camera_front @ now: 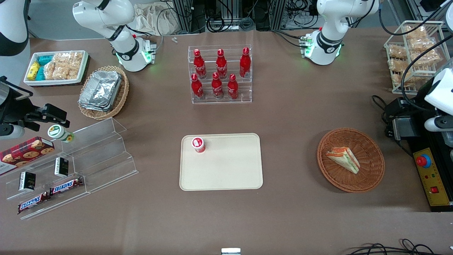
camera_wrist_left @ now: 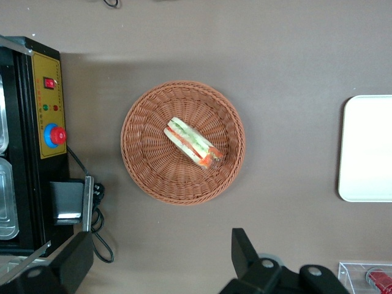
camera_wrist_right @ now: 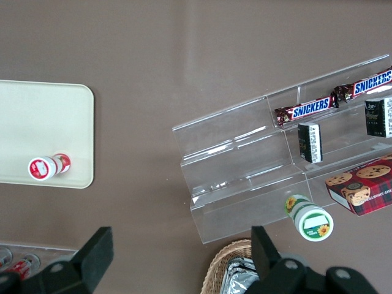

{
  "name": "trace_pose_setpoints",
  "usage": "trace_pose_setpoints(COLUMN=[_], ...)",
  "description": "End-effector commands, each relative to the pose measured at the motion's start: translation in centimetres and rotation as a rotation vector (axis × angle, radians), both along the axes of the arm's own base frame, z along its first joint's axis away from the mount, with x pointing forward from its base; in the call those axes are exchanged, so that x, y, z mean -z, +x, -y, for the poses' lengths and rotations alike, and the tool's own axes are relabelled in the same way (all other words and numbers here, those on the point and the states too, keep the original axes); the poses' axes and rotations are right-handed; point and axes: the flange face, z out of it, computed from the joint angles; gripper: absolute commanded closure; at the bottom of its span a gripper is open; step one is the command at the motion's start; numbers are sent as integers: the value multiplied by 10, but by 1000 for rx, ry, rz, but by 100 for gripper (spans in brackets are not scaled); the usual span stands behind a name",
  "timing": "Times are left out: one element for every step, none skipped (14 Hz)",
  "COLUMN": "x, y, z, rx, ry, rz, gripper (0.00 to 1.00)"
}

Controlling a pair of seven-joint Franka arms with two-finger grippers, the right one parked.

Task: Place sandwich from basket to tray

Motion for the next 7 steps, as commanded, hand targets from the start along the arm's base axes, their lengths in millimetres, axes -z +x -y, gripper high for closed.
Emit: trace_pose_setpoints(x=[25,35,51,66,86,100,117], y=[-17,-23,-29,-38,-42,-43,-39], z=[-2,-2,-2,-1,-2,-3,-6], rx=[1,4,1,1,-4,-23,-84], ry=[3,0,-1,-3,-4,-11,-41], rz=[-30,-10,8,30,33,20,-7], gripper=[0,0,0,0,0,0,0])
